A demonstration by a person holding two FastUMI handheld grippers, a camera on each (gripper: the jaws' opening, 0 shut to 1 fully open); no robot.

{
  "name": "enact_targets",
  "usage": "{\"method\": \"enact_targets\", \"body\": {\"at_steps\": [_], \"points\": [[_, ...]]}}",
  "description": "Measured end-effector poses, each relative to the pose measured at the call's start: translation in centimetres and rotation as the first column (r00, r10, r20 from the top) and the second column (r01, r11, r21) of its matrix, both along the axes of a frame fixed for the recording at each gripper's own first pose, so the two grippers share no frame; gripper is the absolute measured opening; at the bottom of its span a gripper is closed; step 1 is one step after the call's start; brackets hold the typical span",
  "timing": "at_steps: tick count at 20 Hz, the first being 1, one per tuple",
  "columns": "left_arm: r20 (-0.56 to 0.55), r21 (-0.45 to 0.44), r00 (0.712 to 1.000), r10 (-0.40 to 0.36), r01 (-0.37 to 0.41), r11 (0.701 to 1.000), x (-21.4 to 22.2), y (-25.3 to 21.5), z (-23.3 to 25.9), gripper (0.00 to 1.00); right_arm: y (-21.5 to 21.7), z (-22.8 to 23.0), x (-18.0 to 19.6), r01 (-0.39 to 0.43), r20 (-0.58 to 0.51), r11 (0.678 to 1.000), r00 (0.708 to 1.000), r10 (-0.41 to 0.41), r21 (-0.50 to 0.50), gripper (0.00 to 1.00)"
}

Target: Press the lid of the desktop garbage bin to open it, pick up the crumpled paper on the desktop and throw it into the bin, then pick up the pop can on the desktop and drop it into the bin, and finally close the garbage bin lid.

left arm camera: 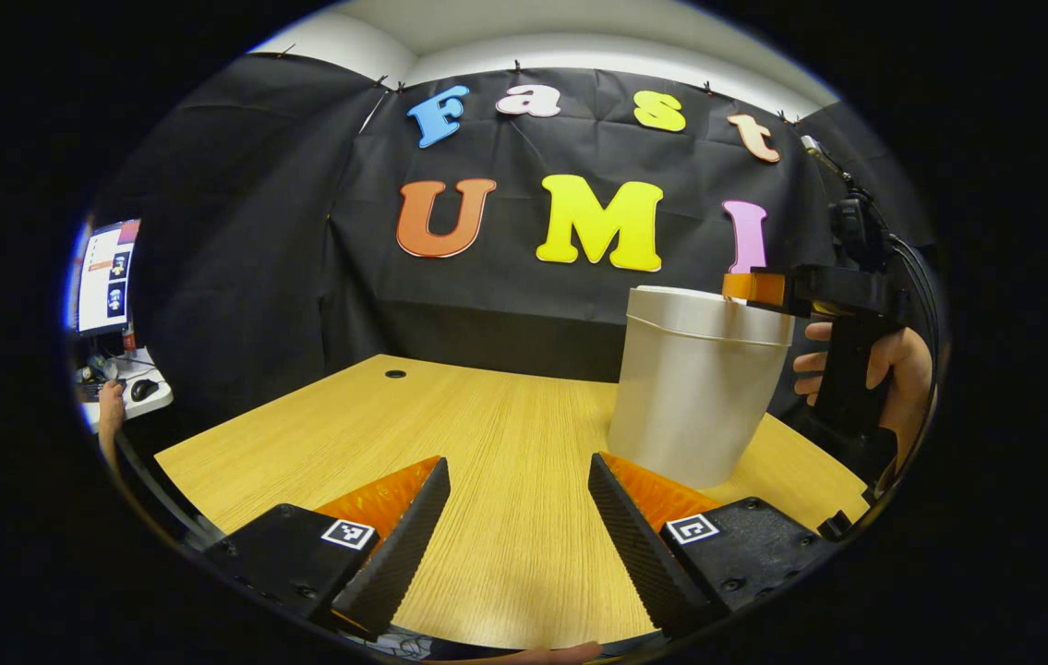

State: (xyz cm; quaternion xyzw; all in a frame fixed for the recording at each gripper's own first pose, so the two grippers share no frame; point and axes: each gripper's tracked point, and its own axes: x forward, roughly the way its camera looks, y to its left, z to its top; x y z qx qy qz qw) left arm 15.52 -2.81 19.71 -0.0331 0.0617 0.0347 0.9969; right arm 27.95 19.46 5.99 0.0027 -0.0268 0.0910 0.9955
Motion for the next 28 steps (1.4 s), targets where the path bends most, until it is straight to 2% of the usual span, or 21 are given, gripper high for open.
{"method": "enact_targets", "body": {"at_steps": [3, 4, 7, 8, 9, 11, 13, 14, 15, 16, 19, 20, 23, 26, 28], "points": [[0.008, 0.037, 1.000, 0.013, -0.013, 0.999, -0.4, -0.1, 0.4, 0.98, -1.7, -0.5, -2.0, 0.028, 0.033, 0.999, 0.999, -0.027, -0.021, 0.94], [0.012, 0.040, 1.000, 0.014, -0.014, 0.999, -0.5, -0.2, 0.6, 0.98, -2.4, -1.0, -2.4, 0.038, 0.022, 0.999, 0.999, -0.038, -0.008, 0.95], [0.035, 0.040, 0.999, 0.009, -0.011, 0.999, -0.6, -0.8, 1.0, 0.98, -3.8, -2.7, -4.9, -0.006, -0.030, 0.996, 1.000, 0.008, 0.087, 0.95], [0.039, 0.040, 0.999, 0.009, -0.011, 0.999, -0.5, -1.0, 1.0, 0.98, -4.7, -3.6, -5.8, -0.007, -0.057, 0.996, 0.998, 0.012, 0.088, 0.95], [0.040, 0.036, 0.999, 0.010, -0.012, 0.999, -0.5, -1.1, 0.9, 0.98, -5.8, -4.4, -6.6, 0.010, -0.083, 0.997, 0.997, -0.003, 0.077, 0.95], [0.032, 0.023, 0.999, 0.014, -0.015, 1.000, -0.3, -1.4, 0.6, 0.98, -7.9, -4.1, -9.0, 0.043, -0.055, 0.995, 0.998, -0.038, 0.092, 0.95], [0.026, 0.021, 1.000, 0.006, -0.007, 1.000, -0.1, -1.9, 0.9, 0.98, -9.3, -3.8, -11.2, 0.062, -0.015, 0.996, 0.998, -0.061, 0.070, 0.92], [0.026, 0.027, 1.000, 0.005, -0.005, 1.000, 0.0, -2.0, 1.1, 0.98, -9.7, -4.0, -12.1, 0.064, -0.006, 0.997, 0.998, -0.064, 0.036, 0.95], [0.029, 0.035, 1.000, 0.001, -0.002, 0.999, 0.0, -2.1, 1.4, 0.98, -10.0, -4.4, -12.9, 0.064, 0.001, 0.998, 0.998, -0.064, 0.000, 0.92], [0.037, 0.048, 0.999, 0.003, -0.005, 0.999, 0.1, -2.1, 1.8, 0.98, -10.6, -4.7, -13.6, 0.071, 0.006, 0.997, 0.997, -0.071, -0.032, 0.95], [0.062, 0.072, 0.998, 0.009, -0.013, 0.997, 0.0, -2.4, 2.9, 0.98, -11.9, -5.4, -15.7, 0.082, 0.015, 0.994, 0.997, -0.081, -0.079, 0.95], [0.071, 0.066, 0.997, 0.004, -0.008, 0.998, 0.0, -2.6, 3.2, 0.98, -12.0, -5.5, -16.4, 0.066, 0.017, 0.994, 0.998, -0.065, -0.086, 0.92], [0.090, 0.063, 0.996, -0.016, 0.010, 0.998, -0.2, -3.6, 3.6, 0.98, -12.6, -5.4, -17.9, 0.050, 0.041, 0.996, 0.998, -0.047, -0.079, 0.95], [0.079, 0.084, 0.997, -0.017, 0.010, 0.996, 0.1, -4.3, 3.3, 0.98, -12.5, -5.7, -18.3, 0.020, 0.017, 0.999, 1.000, -0.019, -0.040, 0.98], [0.075, 0.087, 0.997, -0.017, 0.010, 0.996, 0.3, -4.8, 3.3, 0.98, -13.1, -4.9, -18.7, 0.024, 0.037, 0.999, 0.999, -0.022, -0.041, 0.95]]}}
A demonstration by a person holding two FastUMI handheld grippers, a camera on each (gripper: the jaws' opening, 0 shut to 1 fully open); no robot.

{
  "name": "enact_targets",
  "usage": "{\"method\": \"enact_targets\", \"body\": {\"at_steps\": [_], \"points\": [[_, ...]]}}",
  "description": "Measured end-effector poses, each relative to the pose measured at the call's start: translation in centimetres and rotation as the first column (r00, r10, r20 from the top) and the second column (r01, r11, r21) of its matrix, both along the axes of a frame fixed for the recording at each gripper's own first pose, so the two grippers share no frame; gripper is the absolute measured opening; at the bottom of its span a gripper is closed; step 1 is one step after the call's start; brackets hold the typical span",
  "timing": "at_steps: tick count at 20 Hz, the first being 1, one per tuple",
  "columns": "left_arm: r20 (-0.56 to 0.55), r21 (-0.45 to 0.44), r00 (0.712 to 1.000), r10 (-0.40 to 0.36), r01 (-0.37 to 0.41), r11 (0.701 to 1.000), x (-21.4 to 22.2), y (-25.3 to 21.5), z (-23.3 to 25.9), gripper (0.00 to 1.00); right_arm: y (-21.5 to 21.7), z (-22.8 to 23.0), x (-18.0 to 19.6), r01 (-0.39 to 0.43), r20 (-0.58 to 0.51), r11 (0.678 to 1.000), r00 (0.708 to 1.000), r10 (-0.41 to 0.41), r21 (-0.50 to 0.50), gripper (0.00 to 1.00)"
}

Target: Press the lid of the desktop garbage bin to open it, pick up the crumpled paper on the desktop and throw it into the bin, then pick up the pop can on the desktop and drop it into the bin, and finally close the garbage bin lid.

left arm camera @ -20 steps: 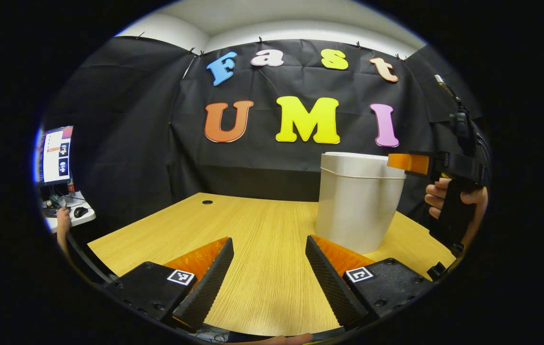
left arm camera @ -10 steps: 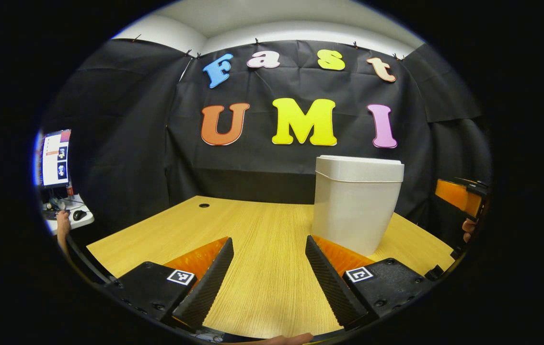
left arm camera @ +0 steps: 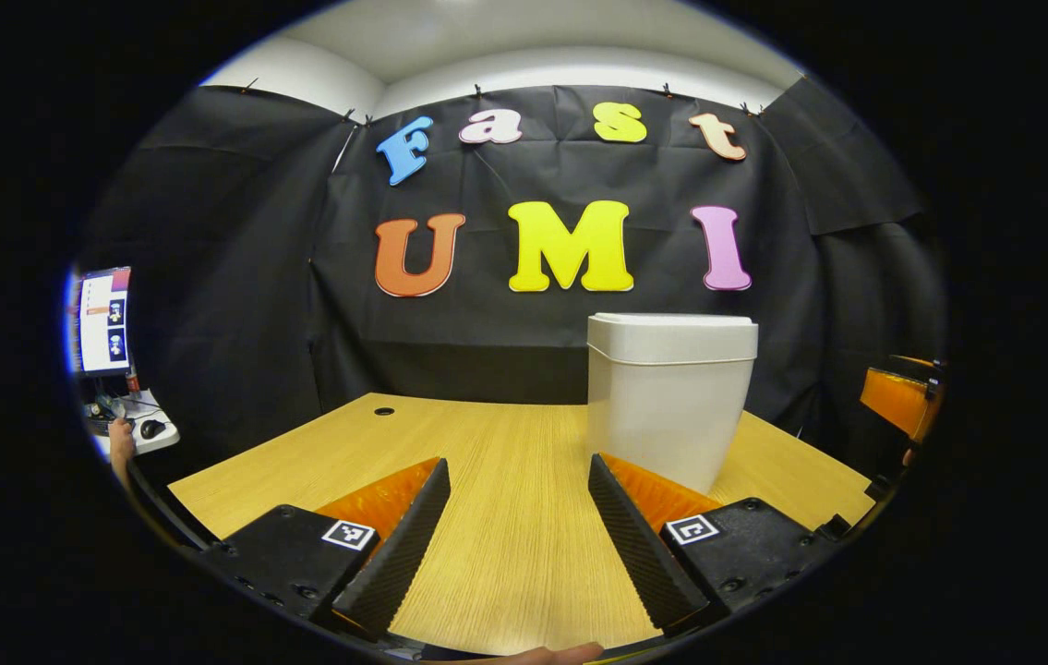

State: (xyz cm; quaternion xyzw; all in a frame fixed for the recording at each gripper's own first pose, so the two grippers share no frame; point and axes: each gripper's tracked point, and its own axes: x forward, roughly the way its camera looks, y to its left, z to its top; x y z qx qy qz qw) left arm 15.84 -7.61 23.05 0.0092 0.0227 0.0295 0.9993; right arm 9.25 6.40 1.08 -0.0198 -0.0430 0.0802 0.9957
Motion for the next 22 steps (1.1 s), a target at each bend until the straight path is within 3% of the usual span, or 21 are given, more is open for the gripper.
{"method": "enact_targets", "body": {"at_steps": [3, 9, 12, 16, 19, 22], "points": [[0.012, -0.002, 1.000, -0.008, 0.008, 1.000, 0.4, -1.1, 0.3, 0.98, -1.1, 0.3, 0.3, 0.025, 0.016, 1.000, 1.000, -0.025, 0.011, 0.95], [0.006, 0.024, 0.999, -0.039, 0.039, 0.999, 0.8, -2.4, 0.0, 0.98, -1.0, 0.3, 0.6, -0.027, 0.001, 0.994, 1.000, 0.027, 0.104, 0.97], [0.008, 0.053, 0.999, -0.052, 0.052, 0.997, 1.0, -2.9, 0.3, 0.98, -1.2, -0.4, 1.1, -0.008, -0.014, 0.997, 1.000, 0.009, 0.082, 0.95], [0.017, 0.062, 0.998, -0.066, 0.065, 0.996, 0.9, -3.2, 0.2, 0.98, -0.6, -0.9, 1.7, 0.004, -0.019, 0.996, 1.000, -0.002, 0.093, 0.99], [0.022, 0.059, 0.997, -0.075, 0.074, 0.996, 0.6, -3.0, 0.1, 0.98, 0.4, -1.1, 1.6, -0.012, -0.016, 0.996, 1.000, 0.014, 0.086, 0.92], [0.027, 0.053, 0.997, -0.072, 0.071, 0.996, 0.4, -2.5, 0.3, 0.98, 0.7, -1.2, 1.5, -0.011, -0.003, 0.998, 1.000, 0.011, 0.063, 0.95]]}}
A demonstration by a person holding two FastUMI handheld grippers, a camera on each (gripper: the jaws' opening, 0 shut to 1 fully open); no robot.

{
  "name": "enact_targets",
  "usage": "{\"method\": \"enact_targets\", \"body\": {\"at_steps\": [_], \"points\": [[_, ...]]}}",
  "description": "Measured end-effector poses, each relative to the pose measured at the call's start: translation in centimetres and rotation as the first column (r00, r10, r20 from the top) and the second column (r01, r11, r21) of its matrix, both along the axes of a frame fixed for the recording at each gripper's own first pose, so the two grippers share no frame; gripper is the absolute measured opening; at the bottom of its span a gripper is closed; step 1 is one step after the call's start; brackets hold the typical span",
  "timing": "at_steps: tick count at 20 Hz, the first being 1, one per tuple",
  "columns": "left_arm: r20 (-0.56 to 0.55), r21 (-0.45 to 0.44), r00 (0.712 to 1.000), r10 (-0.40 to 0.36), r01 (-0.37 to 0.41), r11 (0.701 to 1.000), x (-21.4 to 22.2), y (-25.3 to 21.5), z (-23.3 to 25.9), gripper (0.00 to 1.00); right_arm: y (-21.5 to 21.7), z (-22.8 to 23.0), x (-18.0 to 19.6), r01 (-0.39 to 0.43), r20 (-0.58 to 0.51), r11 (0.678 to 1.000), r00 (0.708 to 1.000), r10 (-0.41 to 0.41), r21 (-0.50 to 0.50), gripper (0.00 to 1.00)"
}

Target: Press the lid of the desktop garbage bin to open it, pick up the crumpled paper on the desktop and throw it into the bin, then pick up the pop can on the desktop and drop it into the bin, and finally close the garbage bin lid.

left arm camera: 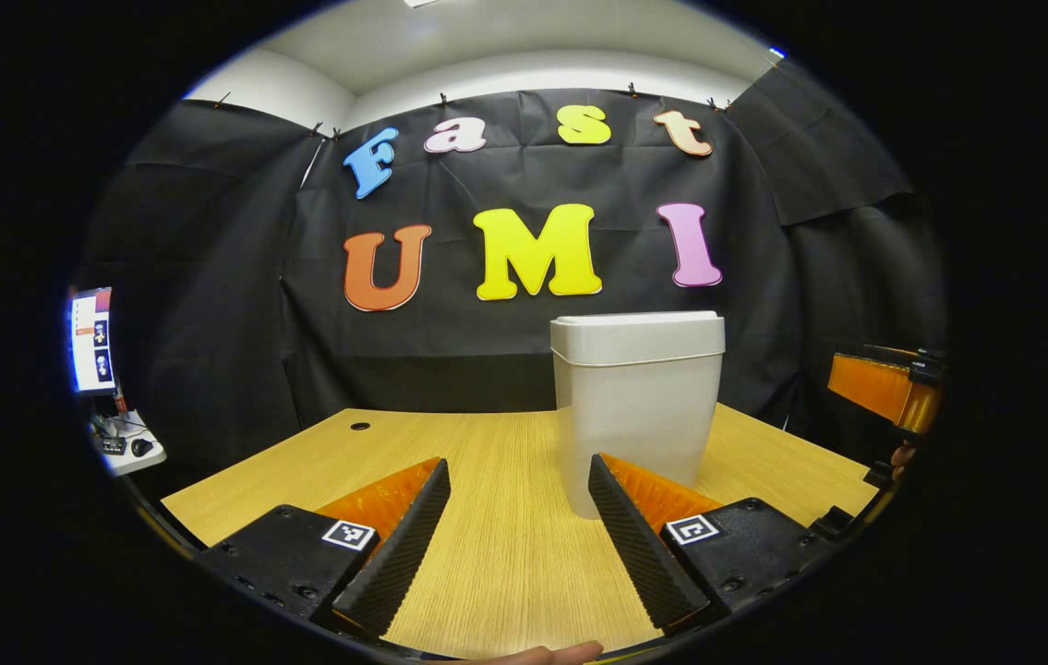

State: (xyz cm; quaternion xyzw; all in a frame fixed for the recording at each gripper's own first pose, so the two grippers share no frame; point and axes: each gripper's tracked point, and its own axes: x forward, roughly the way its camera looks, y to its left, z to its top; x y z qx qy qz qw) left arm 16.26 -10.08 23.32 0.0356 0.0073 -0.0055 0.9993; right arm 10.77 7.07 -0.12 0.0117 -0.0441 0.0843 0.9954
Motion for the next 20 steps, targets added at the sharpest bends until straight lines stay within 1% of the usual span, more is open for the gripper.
{"method": "enact_targets", "body": {"at_steps": [1, 2, 4, 6, 7, 10, 11, 12, 14, 15, 16, 20], "points": [[0.001, -0.002, 1.000, 0.001, -0.001, 1.000, -0.1, 0.0, 0.0, 0.98, 0.2, -0.1, 0.1, -0.004, -0.001, 1.000, 1.000, 0.004, -0.005, 0.99], [-0.001, -0.004, 1.000, 0.001, -0.001, 1.000, -0.1, 0.0, 0.0, 0.98, 0.3, -0.3, 0.1, -0.004, -0.005, 1.000, 1.000, 0.004, -0.008, 0.92], [-0.001, -0.005, 1.000, 0.001, -0.001, 1.000, -0.1, 0.1, -0.1, 0.98, 0.4, -0.2, 0.1, -0.010, -0.009, 1.000, 1.000, 0.010, -0.007, 0.96], [-0.003, -0.004, 1.000, -0.003, 0.003, 1.000, -0.1, -0.1, -0.2, 0.98, 0.3, -0.3, 0.1, -0.011, -0.011, 1.000, 1.000, 0.010, -0.006, 0.95], [-0.004, -0.003, 1.000, -0.002, 0.002, 1.000, -0.1, -0.1, -0.2, 0.98, 0.1, -0.3, 0.2, -0.008, -0.012, 1.000, 1.000, 0.008, -0.003, 0.92], [-0.008, -0.006, 1.000, -0.005, 0.005, 1.000, -0.2, -0.4, -0.3, 0.98, 0.0, 0.1, -0.2, -0.007, -0.008, 1.000, 1.000, 0.007, 0.000, 0.92], [-0.009, -0.005, 1.000, -0.005, 0.004, 1.000, -0.2, -0.4, -0.4, 0.98, -0.1, 0.2, -0.3, -0.009, -0.002, 1.000, 1.000, 0.009, -0.001, 0.95], [-0.010, -0.004, 1.000, -0.006, 0.006, 1.000, -0.2, -0.5, -0.4, 0.98, -0.1, 0.3, -0.3, -0.009, 0.000, 1.000, 1.000, 0.009, -0.001, 0.96], [-0.011, -0.001, 1.000, -0.008, 0.008, 1.000, -0.3, -0.7, -0.4, 0.98, 0.0, 0.1, -0.3, -0.014, -0.005, 1.000, 1.000, 0.014, -0.001, 0.96], [-0.014, 0.001, 1.000, -0.008, 0.008, 1.000, -0.3, -0.7, -0.6, 0.98, 0.0, -0.1, -0.2, -0.014, -0.012, 1.000, 1.000, 0.014, -0.002, 0.92], [-0.016, 0.002, 1.000, -0.007, 0.007, 1.000, -0.3, -0.7, -0.7, 0.98, -0.1, -0.2, -0.1, -0.013, -0.018, 1.000, 1.000, 0.013, -0.002, 0.95], [-0.027, 0.011, 1.000, -0.005, 0.005, 1.000, -0.3, -0.8, -1.2, 0.98, 0.0, -0.4, 0.0, -0.017, -0.027, 1.000, 0.999, 0.017, 0.007, 0.95]]}}
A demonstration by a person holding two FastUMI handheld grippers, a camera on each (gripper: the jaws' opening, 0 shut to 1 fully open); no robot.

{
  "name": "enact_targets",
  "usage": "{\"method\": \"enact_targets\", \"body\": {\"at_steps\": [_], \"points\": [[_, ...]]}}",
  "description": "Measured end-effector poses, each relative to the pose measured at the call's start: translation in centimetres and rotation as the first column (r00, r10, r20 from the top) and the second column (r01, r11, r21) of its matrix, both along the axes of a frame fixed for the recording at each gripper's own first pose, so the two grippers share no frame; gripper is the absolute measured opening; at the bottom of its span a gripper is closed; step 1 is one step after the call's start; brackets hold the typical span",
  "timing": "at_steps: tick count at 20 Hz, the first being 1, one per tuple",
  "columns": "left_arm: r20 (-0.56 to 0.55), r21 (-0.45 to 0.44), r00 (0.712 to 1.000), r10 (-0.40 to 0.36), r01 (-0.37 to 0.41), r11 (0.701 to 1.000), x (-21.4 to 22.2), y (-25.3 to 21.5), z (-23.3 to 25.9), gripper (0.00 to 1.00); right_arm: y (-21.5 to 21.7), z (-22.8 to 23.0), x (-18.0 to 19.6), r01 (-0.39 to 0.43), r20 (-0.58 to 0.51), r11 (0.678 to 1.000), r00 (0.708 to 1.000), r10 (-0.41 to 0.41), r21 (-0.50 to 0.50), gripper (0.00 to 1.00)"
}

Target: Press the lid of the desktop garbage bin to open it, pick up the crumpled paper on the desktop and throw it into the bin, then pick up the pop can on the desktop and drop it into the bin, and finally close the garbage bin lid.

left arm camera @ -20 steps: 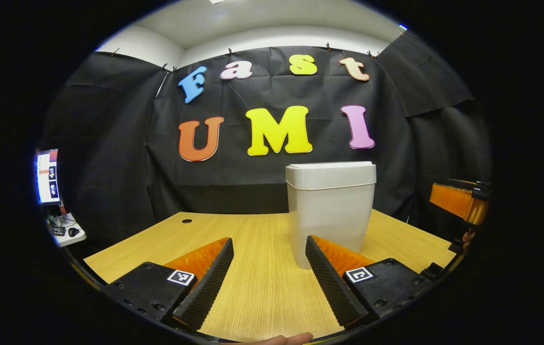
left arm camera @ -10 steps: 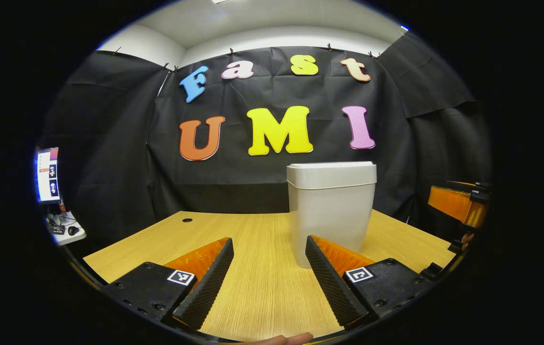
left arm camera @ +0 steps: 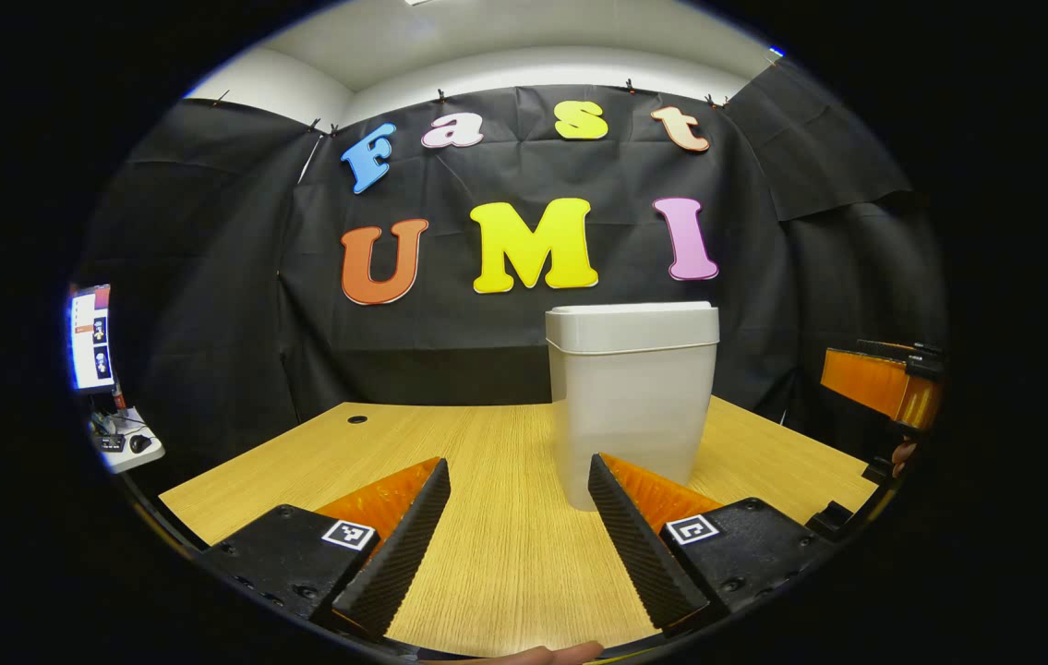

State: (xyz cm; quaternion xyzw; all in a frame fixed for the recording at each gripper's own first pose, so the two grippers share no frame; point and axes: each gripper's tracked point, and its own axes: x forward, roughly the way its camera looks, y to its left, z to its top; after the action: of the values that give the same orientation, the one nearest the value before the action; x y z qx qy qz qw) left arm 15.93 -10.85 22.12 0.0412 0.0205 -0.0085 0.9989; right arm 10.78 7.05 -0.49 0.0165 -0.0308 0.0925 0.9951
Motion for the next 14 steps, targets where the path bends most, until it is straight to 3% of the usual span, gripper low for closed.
{"method": "enact_targets", "body": {"at_steps": [9, 14], "points": [[-0.012, -0.005, 1.000, -0.006, 0.006, 1.000, 0.2, -0.6, -0.7, 0.98, -0.1, -0.7, 0.6, -0.004, -0.019, 1.000, 1.000, 0.004, 0.003, 0.92], [-0.029, -0.012, 1.000, -0.009, 0.009, 1.000, 0.4, -0.9, -1.4, 0.98, -0.5, -1.3, 1.2, 0.003, -0.038, 1.000, 0.999, -0.002, 0.010, 0.95]]}}
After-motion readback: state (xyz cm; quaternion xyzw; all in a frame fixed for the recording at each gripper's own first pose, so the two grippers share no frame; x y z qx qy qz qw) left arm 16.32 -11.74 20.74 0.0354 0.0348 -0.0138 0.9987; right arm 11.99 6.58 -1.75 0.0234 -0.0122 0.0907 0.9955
